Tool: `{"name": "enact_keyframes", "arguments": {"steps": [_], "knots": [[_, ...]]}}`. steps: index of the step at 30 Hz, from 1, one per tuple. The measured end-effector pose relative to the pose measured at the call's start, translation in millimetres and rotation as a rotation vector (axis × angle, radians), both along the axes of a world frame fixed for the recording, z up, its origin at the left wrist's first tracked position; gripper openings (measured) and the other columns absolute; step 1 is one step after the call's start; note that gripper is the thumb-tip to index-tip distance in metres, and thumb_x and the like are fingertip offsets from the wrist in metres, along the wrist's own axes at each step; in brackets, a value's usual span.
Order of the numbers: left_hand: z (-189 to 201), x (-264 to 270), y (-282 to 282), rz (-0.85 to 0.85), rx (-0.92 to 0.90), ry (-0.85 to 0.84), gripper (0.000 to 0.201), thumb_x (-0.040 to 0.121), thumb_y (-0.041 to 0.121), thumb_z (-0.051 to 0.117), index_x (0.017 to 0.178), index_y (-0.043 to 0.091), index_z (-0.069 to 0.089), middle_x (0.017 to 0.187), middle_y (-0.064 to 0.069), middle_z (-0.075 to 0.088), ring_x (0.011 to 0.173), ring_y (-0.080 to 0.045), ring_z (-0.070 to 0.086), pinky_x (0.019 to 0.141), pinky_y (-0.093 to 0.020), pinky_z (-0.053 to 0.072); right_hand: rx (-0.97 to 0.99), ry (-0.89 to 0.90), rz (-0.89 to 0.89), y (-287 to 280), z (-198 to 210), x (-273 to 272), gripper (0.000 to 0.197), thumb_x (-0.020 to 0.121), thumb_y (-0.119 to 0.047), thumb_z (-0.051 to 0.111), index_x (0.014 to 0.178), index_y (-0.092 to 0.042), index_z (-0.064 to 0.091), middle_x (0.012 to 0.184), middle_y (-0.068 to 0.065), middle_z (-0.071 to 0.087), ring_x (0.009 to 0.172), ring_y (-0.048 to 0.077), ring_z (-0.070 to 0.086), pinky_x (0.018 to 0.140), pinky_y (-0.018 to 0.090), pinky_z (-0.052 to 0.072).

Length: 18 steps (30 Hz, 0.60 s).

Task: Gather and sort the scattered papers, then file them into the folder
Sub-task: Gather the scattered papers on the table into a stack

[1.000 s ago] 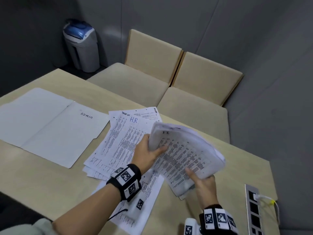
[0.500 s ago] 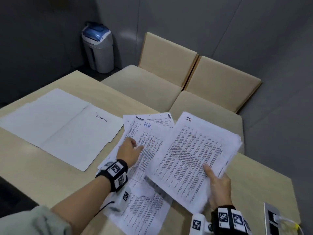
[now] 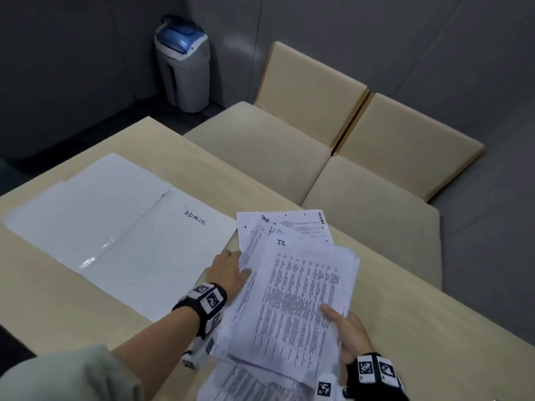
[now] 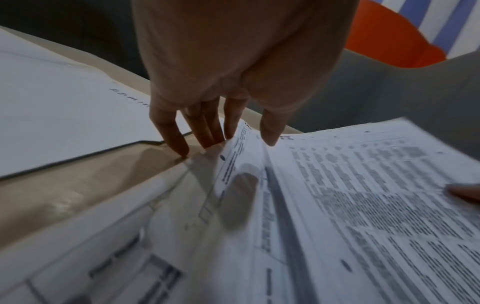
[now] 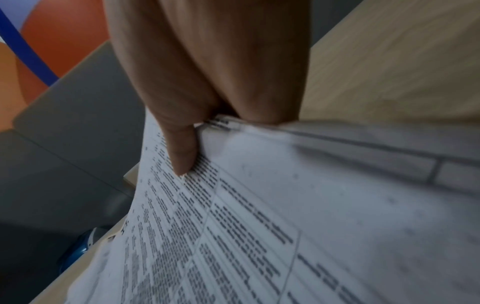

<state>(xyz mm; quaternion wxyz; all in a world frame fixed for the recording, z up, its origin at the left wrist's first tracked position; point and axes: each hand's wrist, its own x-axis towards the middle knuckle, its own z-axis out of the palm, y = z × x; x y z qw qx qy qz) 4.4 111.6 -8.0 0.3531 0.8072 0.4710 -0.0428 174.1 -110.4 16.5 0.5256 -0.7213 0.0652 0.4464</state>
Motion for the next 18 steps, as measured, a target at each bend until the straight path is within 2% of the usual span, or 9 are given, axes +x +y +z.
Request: {"name": "enact_keyframes", "arguments": {"steps": [2, 4, 6, 8, 11, 13, 16, 18], "knots": [[-1.6, 3.3, -2.3, -0.020, -0.017, -0.053, 0.059, 0.097, 0.044, 0.051, 0.146, 0.011, 0.043, 0.142, -0.011, 0.047, 0.129, -0.028, 0.048, 0.105, -0.037, 0.042, -0.014, 0.024, -0.019, 10.8, -10.5, 0.4, 0.040, 0.090, -0.009, 0.069, 0.128, -0.002, 0.060, 0.117, 0.022, 0.072, 0.105, 0.038, 0.070, 0.091, 0.055, 0.055], [-2.2, 5.1, -4.4, 0.015, -0.065, -0.100, 0.062, 0.095, 0.044, 0.057, 0.144, 0.009, 0.043, 0.140, -0.010, 0.048, 0.125, -0.027, 0.052, 0.103, -0.034, 0.042, -0.068, 0.001, -0.044, 20.3, -18.9, 0.3, 0.045, 0.088, -0.010, 0.072, 0.128, 0.003, 0.056, 0.115, 0.024, 0.071, 0.097, 0.037, 0.071, 0.078, 0.048, 0.060], [-1.2, 5.1, -6.3, 0.070, -0.119, -0.143, 0.062, 0.091, 0.039, 0.065, 0.139, 0.007, 0.043, 0.139, -0.012, 0.049, 0.122, -0.027, 0.054, 0.101, -0.034, 0.044, -0.088, 0.002, -0.051, 22.3, -22.5, -2.7, 0.040, 0.086, -0.008, 0.074, 0.119, 0.010, 0.061, 0.107, 0.028, 0.073, 0.087, 0.037, 0.073, 0.069, 0.043, 0.061], [0.5, 5.5, -6.7, 0.091, -0.150, -0.157, 0.061, 0.088, 0.032, 0.070, 0.135, 0.005, 0.042, 0.135, -0.013, 0.053, 0.118, -0.029, 0.057, 0.096, -0.034, 0.046, -0.060, 0.069, -0.029, 22.1, -21.2, -10.5, 0.033, 0.085, -0.006, 0.074, 0.114, 0.008, 0.067, 0.104, 0.029, 0.075, 0.089, 0.042, 0.074, 0.075, 0.051, 0.061], [2.7, 9.2, -8.8, 0.078, -0.177, -0.150, 0.054, 0.087, 0.020, 0.070, 0.132, 0.005, 0.045, 0.122, -0.014, 0.064, 0.105, -0.030, 0.065, 0.080, -0.031, 0.051, -0.011, 0.108, -0.007, 16.8, -18.6, -22.8, 0.037, 0.085, 0.001, 0.071, 0.121, 0.006, 0.065, 0.111, 0.027, 0.074, 0.099, 0.044, 0.072, 0.088, 0.062, 0.054], [9.4, 12.3, -11.5, 0.001, -0.166, -0.154, 0.046, 0.086, 0.016, 0.067, 0.128, 0.006, 0.052, 0.115, -0.013, 0.069, 0.096, -0.028, 0.067, 0.072, -0.027, 0.048, 0.025, 0.117, 0.009, 11.7, -13.7, -27.1, 0.038, 0.088, 0.005, 0.066, 0.126, 0.005, 0.063, 0.115, 0.026, 0.072, 0.104, 0.044, 0.070, 0.093, 0.063, 0.051], [25.3, 18.9, -14.9, -0.063, -0.180, -0.230, 0.030, 0.085, 0.028, 0.069, 0.109, 0.012, 0.062, 0.098, -0.004, 0.070, 0.080, -0.021, 0.063, 0.072, -0.034, 0.055, 0.054, 0.061, 0.007, -4.6, 0.3, -25.0, 0.034, 0.090, 0.007, 0.061, 0.124, 0.002, 0.064, 0.114, 0.023, 0.074, 0.104, 0.041, 0.071, 0.094, 0.059, 0.053], [34.7, 28.1, -10.4, 0.018, -0.160, -0.288, 0.029, 0.086, 0.040, 0.069, 0.097, 0.015, 0.060, 0.085, 0.007, 0.061, 0.076, -0.016, 0.058, 0.067, -0.031, 0.052, 0.098, 0.038, 0.009, -19.9, 15.4, -20.5, 0.031, 0.091, 0.006, 0.059, 0.121, -0.002, 0.065, 0.112, 0.020, 0.076, 0.100, 0.039, 0.073, 0.085, 0.054, 0.058]]}}
